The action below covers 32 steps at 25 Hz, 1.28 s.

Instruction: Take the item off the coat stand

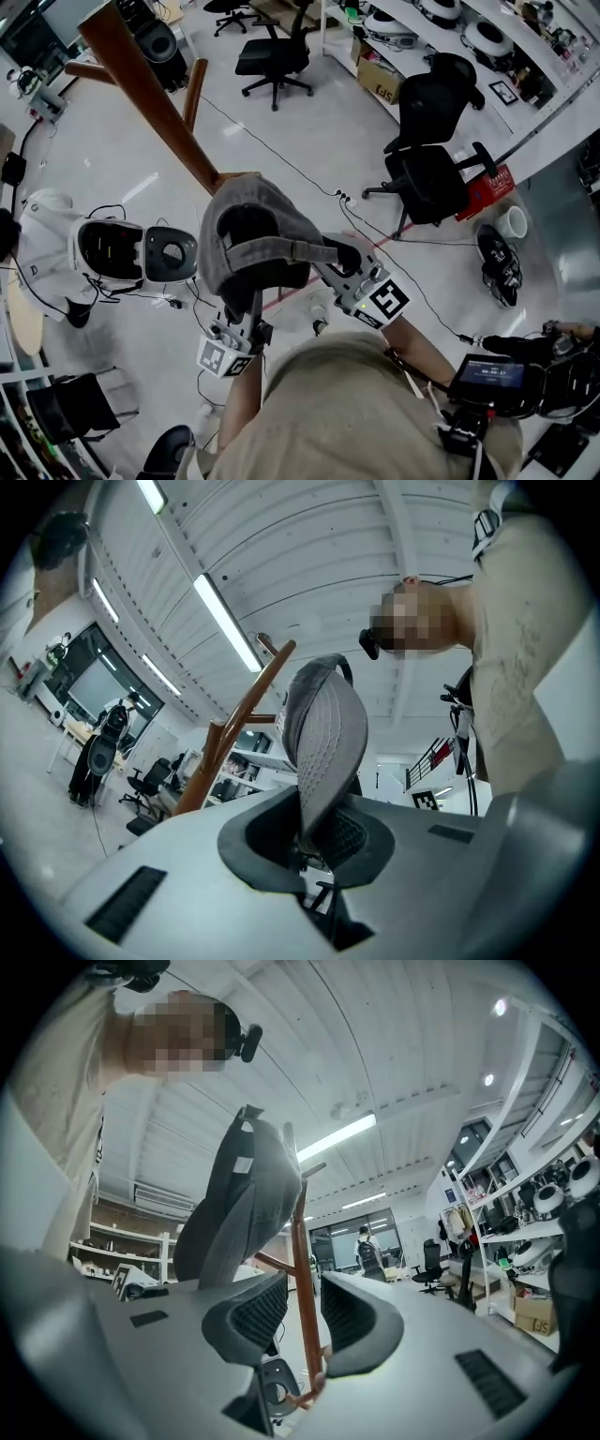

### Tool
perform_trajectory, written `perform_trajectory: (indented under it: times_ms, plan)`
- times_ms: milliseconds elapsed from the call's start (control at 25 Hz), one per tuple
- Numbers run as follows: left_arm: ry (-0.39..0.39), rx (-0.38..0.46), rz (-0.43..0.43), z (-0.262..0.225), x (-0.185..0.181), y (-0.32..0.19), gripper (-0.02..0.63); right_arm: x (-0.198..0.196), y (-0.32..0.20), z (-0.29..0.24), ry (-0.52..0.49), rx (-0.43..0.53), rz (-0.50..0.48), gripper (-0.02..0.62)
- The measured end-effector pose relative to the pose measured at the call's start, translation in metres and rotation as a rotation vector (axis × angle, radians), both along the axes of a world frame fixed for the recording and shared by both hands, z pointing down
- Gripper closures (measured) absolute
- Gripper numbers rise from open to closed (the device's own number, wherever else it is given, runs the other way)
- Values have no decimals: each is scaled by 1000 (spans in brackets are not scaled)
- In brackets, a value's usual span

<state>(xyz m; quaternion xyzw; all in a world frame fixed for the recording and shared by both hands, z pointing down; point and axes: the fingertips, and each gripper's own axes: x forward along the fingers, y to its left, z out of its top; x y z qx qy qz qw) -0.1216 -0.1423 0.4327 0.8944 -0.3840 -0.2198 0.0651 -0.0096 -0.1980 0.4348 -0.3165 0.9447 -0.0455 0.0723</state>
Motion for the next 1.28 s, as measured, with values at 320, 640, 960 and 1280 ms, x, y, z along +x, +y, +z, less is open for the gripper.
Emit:
perform_trajectory:
  times_ms: [320, 640, 960, 1280]
  plan:
    - [25, -31, -4, 17, -34, 21, 572, 6, 7, 5, 0, -7, 66, 482]
    - [44, -52, 4, 22, -68, 43, 572, -16, 28, 2, 3, -13, 84, 482]
    - [42, -53, -3, 39, -106, 72, 572, -51, 65, 13, 16, -1, 86, 482]
    - [21, -76, -18, 51, -138, 83, 572, -74, 85, 8, 40, 47, 116, 482]
